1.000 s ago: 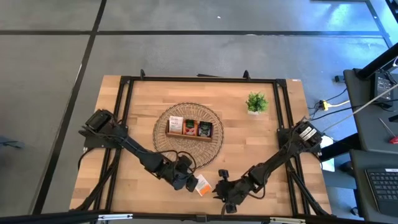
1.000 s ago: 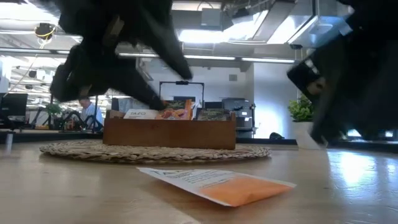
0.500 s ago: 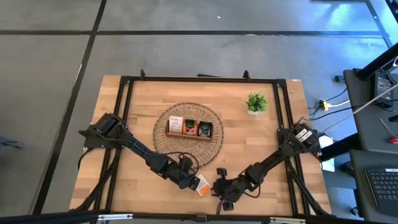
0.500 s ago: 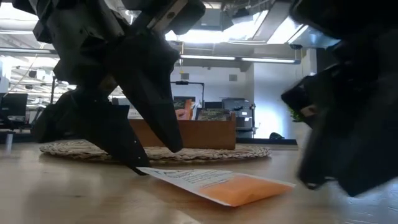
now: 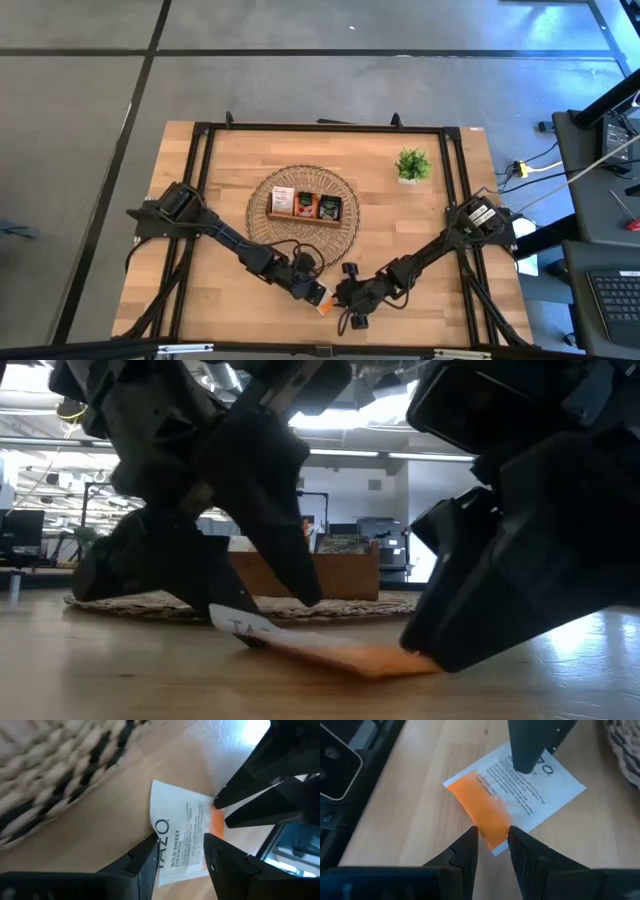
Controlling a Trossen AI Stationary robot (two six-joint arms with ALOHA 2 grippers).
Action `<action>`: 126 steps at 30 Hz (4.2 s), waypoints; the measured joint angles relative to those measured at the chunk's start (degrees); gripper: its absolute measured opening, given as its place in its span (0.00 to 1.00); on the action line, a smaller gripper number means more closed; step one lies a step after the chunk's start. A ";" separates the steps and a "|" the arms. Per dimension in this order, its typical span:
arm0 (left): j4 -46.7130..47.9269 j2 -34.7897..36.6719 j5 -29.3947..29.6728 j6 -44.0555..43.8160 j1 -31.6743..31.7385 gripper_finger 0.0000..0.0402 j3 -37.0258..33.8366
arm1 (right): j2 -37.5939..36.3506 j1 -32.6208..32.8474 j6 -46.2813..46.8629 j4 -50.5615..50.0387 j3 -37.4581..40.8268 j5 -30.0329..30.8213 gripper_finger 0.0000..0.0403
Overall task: Pick & Place Tea
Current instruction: Put the white tea bag into the left section of the wooden organizer, then return to Home Position
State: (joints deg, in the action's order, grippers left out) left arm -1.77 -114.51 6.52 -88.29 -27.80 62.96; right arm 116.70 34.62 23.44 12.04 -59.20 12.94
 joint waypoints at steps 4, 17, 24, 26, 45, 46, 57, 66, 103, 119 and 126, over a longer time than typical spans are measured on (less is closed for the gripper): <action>-1.43 0.17 -1.05 1.05 0.43 0.35 -0.07 | 1.25 -0.02 0.00 0.41 -0.11 -1.25 0.29; 0.28 0.19 -2.81 4.02 0.91 0.09 -0.11 | 1.38 -0.01 -1.49 0.19 -0.02 -1.89 0.29; 0.31 0.12 -2.76 5.41 0.91 0.01 -0.11 | 1.42 -0.01 -1.46 0.17 0.02 -2.09 0.29; 0.40 0.24 -2.91 6.02 0.91 0.01 -0.11 | 1.42 -0.01 -1.48 0.17 0.04 -2.09 0.29; 25.89 25.73 -1.67 31.09 4.65 0.00 -0.22 | -8.95 0.04 -0.37 -12.99 0.26 0.56 0.29; 27.76 27.77 -0.54 33.78 5.33 0.00 -0.22 | -9.80 0.04 0.32 -15.39 0.26 1.14 0.29; 46.27 42.08 10.77 72.33 16.05 0.01 -0.15 | -12.46 -1.37 7.74 -20.78 0.15 5.33 0.29; 52.54 39.46 14.00 82.29 25.41 0.01 -0.15 | -12.46 -5.12 9.49 -19.70 0.11 5.45 0.29; 50.85 27.47 11.48 84.26 27.92 0.12 -0.11 | -12.57 -7.66 9.35 -19.35 0.02 4.99 0.29; 43.37 46.04 1.84 74.51 31.30 0.24 -3.40 | -24.85 -5.74 9.93 -21.89 2.02 9.23 0.29; 26.70 68.19 1.88 72.85 29.82 0.25 -14.86 | -49.10 -1.06 16.75 -23.48 18.19 8.76 0.29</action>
State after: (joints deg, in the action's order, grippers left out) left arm 24.92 -46.32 8.40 -15.44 2.02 48.10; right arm 67.60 33.56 40.19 -11.44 -41.01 21.70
